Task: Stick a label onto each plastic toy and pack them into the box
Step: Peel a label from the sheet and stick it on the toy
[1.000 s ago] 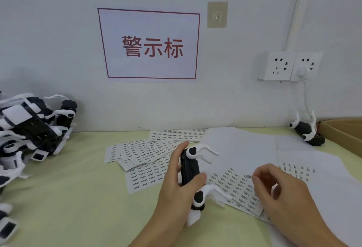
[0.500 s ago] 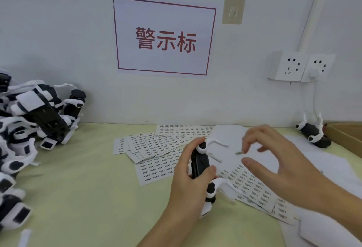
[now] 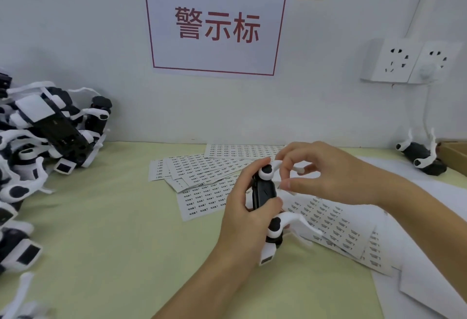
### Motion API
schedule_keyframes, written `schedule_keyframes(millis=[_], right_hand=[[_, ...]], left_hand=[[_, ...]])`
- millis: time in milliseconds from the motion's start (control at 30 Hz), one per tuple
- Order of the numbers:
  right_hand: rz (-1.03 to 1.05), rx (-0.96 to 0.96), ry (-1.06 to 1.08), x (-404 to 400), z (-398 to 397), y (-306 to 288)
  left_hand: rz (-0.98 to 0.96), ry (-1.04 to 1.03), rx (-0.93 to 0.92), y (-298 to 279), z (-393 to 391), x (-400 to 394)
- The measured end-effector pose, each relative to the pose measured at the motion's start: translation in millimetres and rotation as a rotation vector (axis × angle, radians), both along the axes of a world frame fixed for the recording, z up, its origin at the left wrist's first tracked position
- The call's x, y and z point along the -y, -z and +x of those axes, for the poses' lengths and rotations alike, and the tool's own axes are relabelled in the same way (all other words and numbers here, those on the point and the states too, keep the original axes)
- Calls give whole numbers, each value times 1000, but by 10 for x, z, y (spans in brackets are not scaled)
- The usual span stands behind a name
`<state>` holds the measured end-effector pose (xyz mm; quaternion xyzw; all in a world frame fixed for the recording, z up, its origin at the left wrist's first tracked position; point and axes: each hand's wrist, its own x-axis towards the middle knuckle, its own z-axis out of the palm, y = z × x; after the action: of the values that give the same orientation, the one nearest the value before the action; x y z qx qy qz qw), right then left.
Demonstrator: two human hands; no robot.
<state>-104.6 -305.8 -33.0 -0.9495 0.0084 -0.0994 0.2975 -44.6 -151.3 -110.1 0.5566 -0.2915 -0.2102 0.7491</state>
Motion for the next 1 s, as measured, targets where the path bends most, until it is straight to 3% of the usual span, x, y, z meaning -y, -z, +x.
schedule_keyframes(millis=[767,1000], right_hand=[[-239,102,21,-148,13,-41],[-211,88,17,-156,2,-51]], left_hand=[[-3,-19,69,37,6,22],[-9,-24,84,44,8,27]])
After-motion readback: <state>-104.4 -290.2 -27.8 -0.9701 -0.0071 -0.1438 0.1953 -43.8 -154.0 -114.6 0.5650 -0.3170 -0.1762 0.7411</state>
